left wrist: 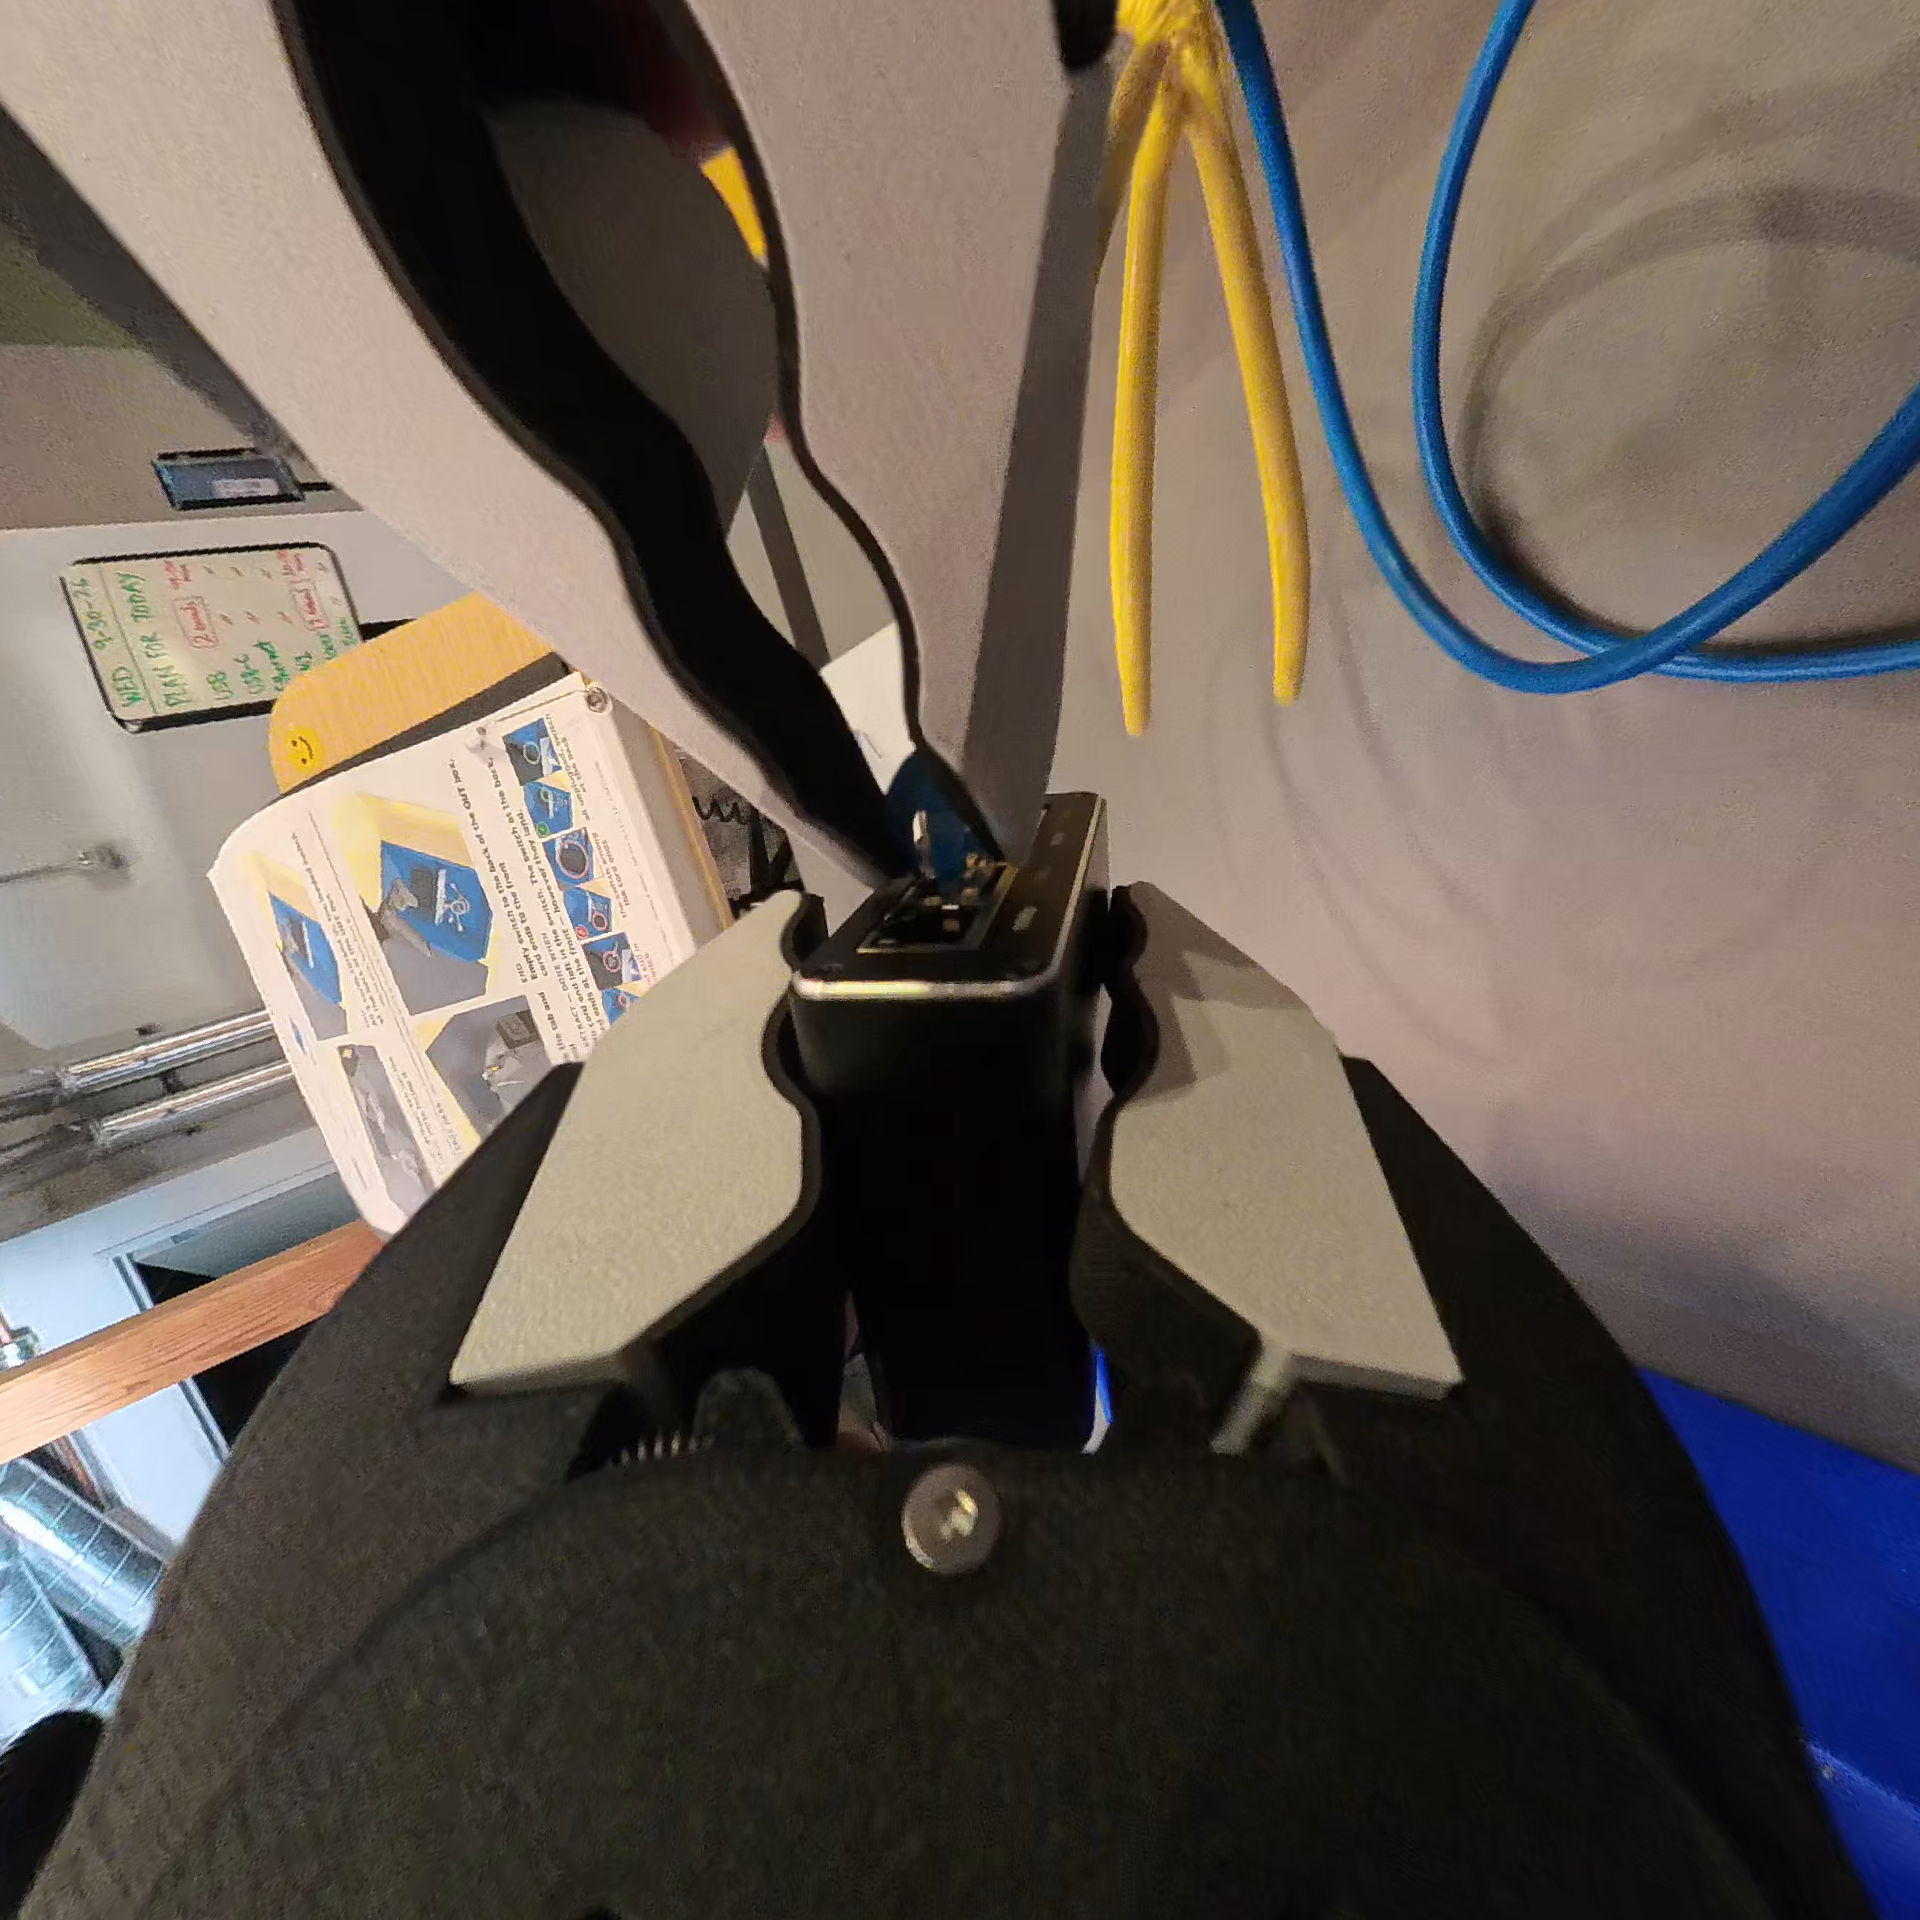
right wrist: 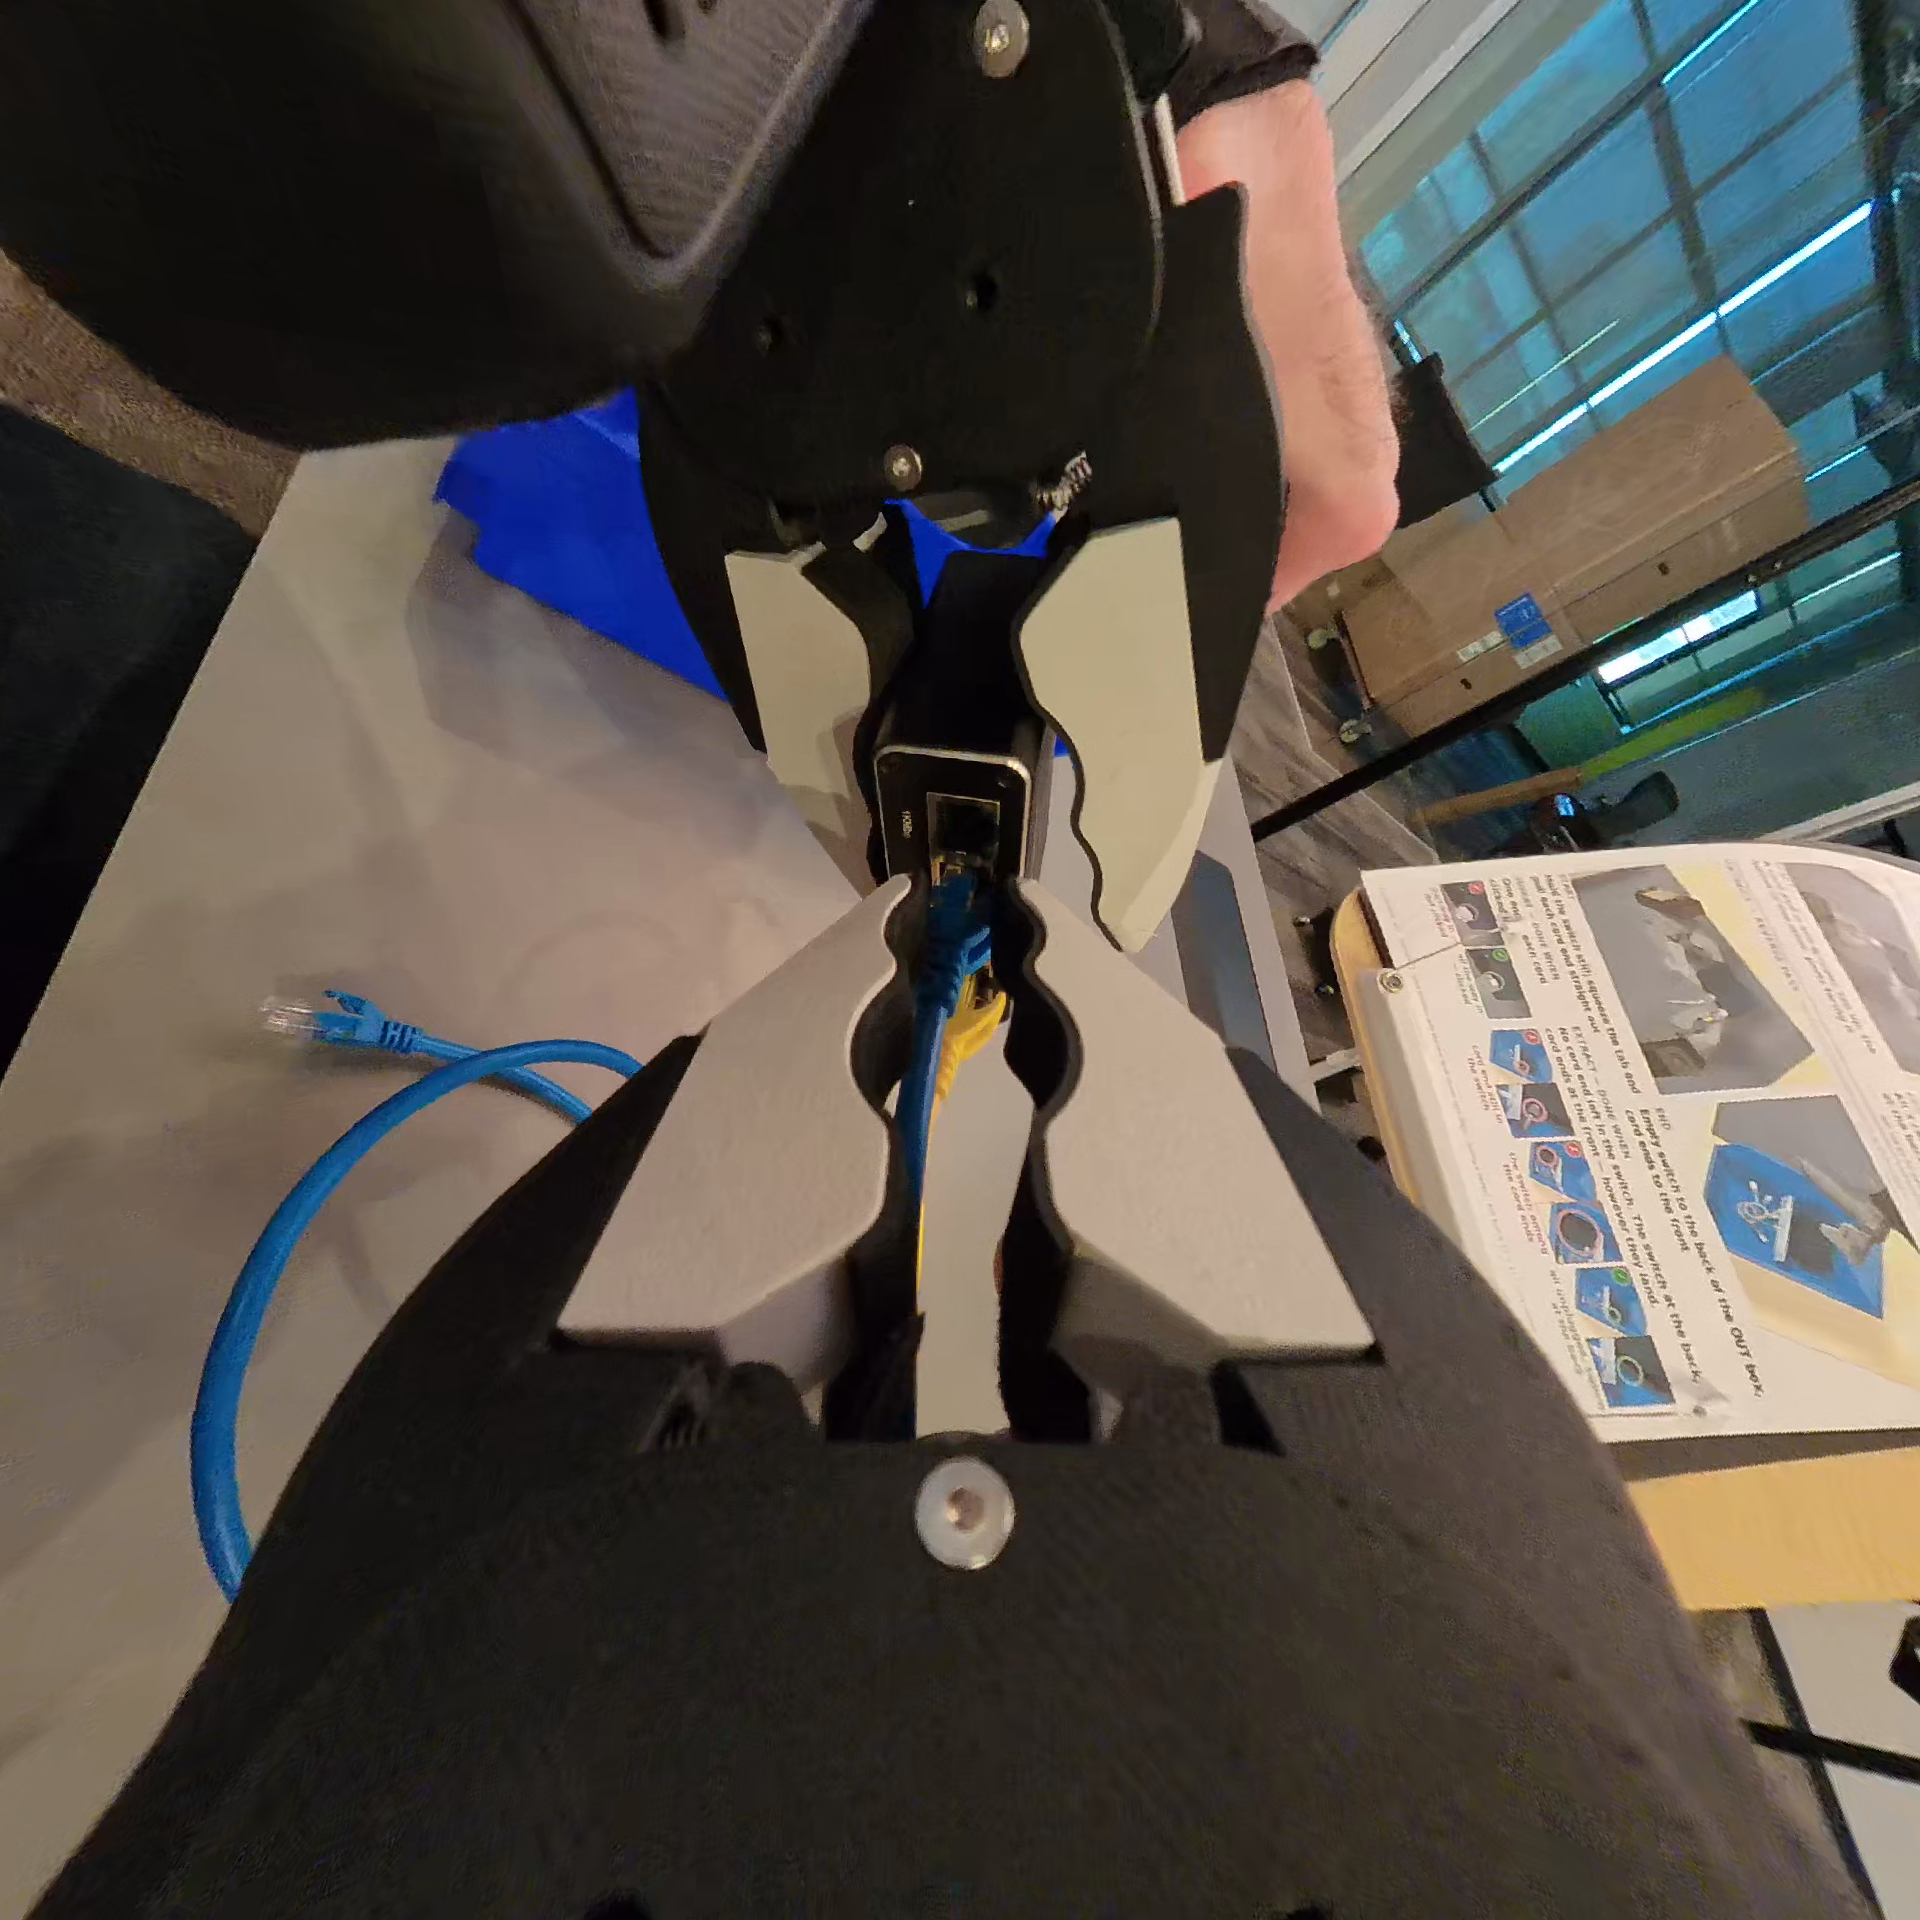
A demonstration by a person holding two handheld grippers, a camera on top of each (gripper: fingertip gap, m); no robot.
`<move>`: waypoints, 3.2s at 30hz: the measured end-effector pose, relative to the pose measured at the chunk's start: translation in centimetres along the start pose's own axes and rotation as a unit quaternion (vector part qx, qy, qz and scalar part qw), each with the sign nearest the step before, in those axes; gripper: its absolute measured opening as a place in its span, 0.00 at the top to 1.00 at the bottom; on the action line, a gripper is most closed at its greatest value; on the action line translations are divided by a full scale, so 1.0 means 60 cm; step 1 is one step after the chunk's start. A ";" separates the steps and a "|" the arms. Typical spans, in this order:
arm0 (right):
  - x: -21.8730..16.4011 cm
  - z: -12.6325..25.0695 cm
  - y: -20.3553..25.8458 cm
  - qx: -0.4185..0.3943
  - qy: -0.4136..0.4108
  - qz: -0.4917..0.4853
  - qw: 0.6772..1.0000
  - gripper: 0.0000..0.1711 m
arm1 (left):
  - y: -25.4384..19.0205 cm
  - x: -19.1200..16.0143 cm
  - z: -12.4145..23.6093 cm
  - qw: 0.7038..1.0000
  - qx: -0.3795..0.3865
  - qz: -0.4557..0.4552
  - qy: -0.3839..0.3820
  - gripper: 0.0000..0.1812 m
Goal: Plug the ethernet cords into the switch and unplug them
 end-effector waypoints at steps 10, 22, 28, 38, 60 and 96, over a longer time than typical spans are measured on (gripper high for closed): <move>-0.004 -0.001 -0.003 0.000 0.003 -0.009 1.000 0.97 | -0.008 -0.002 -0.008 0.996 -0.044 0.070 -0.025 0.72; 0.001 0.009 -0.011 0.008 -0.001 -0.035 0.999 0.97 | 0.000 0.002 -0.005 0.991 -0.033 0.122 -0.042 0.72; 0.017 0.015 -0.021 -0.023 -0.021 -0.012 0.999 0.94 | 0.019 -0.001 0.015 0.997 0.001 0.077 -0.020 0.73; 0.017 0.022 -0.023 -0.032 0.009 0.014 0.999 0.93 | 0.026 0.007 0.025 0.998 0.003 0.068 -0.017 0.72; 0.003 0.023 -0.004 0.025 0.056 0.039 0.997 0.95 | 0.012 0.024 0.009 0.996 -0.023 0.074 -0.035 0.73; 0.012 0.158 -0.157 -0.113 0.023 -0.059 0.992 0.95 | 0.045 -0.058 0.011 0.977 0.056 0.207 -0.020 0.73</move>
Point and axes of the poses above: each gripper's, where its closed fingertips meet, z back along the fingers, x out of its top, y = z × x across the jaws, the point moved 1 cm from there along z, back along the fingers, and after that the axes turned 1 degree about y, right-handed, at the moved point
